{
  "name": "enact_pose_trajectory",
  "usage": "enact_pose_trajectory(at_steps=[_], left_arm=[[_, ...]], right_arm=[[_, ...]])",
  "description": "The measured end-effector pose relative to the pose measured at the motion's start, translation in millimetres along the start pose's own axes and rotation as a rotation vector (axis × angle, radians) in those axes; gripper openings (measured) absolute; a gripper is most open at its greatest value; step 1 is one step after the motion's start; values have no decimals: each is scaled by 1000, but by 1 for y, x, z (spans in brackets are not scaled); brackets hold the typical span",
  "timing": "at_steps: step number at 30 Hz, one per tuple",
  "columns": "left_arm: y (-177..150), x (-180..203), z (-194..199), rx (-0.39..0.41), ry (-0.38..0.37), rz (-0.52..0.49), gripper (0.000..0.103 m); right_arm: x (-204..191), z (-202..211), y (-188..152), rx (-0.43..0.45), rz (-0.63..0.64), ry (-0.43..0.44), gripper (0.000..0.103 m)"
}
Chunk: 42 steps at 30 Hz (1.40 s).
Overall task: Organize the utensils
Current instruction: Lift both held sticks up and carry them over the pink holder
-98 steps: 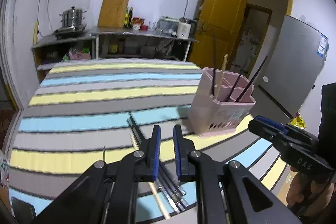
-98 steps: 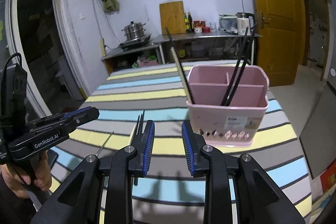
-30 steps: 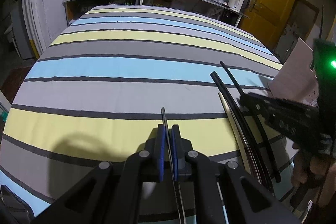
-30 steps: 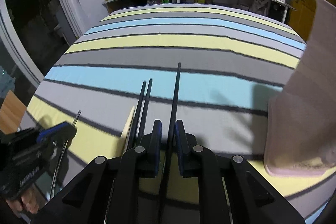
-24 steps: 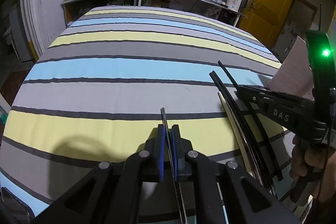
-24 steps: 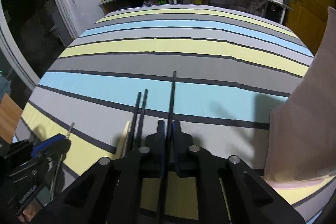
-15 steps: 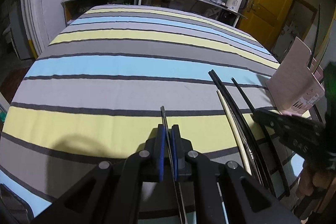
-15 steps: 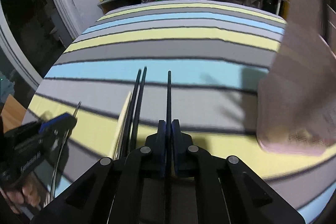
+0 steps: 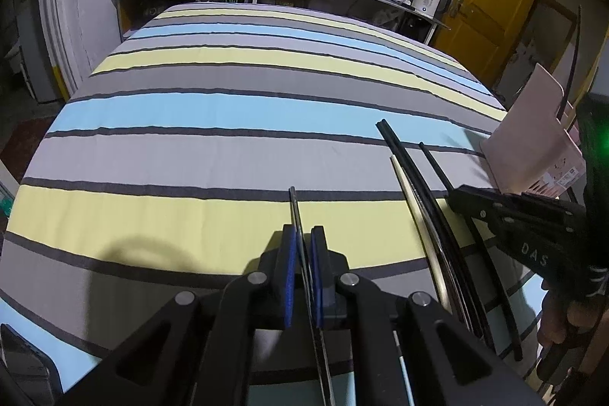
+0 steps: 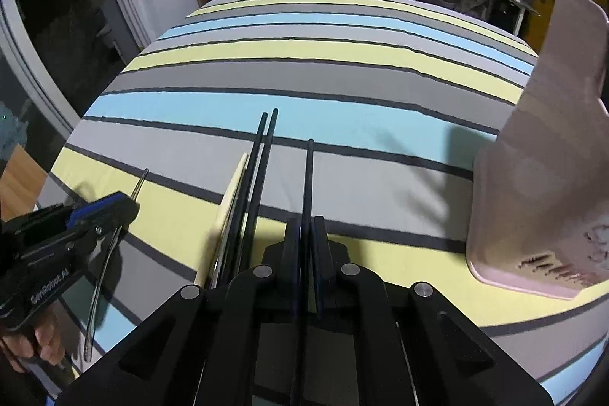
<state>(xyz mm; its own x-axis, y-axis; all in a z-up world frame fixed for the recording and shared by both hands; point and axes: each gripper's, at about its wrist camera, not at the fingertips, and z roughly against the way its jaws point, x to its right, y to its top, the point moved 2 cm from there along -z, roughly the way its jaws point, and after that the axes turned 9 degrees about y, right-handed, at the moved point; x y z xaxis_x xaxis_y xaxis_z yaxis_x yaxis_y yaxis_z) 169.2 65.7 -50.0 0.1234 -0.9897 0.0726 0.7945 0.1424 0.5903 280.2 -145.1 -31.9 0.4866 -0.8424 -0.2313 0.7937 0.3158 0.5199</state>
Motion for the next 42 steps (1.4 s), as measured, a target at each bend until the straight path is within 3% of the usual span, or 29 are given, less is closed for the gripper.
enact_pose_trajectory(at_steps=[6,12,30,42], left_arm=[[2,7,-1,-5,32,-39,8],[8,-1,2,-35,1,-7,5],[34,12,101,132,-115,-23,5],[51,33,138,195,-167,-59,5]], right_arm=[[1,-1,2,7,-4,7,5],[-2,16,-3,47,-27,46,5],[-16,130,-1,276,-10,76,5],[-10,183,-5,383,-20,62,5]])
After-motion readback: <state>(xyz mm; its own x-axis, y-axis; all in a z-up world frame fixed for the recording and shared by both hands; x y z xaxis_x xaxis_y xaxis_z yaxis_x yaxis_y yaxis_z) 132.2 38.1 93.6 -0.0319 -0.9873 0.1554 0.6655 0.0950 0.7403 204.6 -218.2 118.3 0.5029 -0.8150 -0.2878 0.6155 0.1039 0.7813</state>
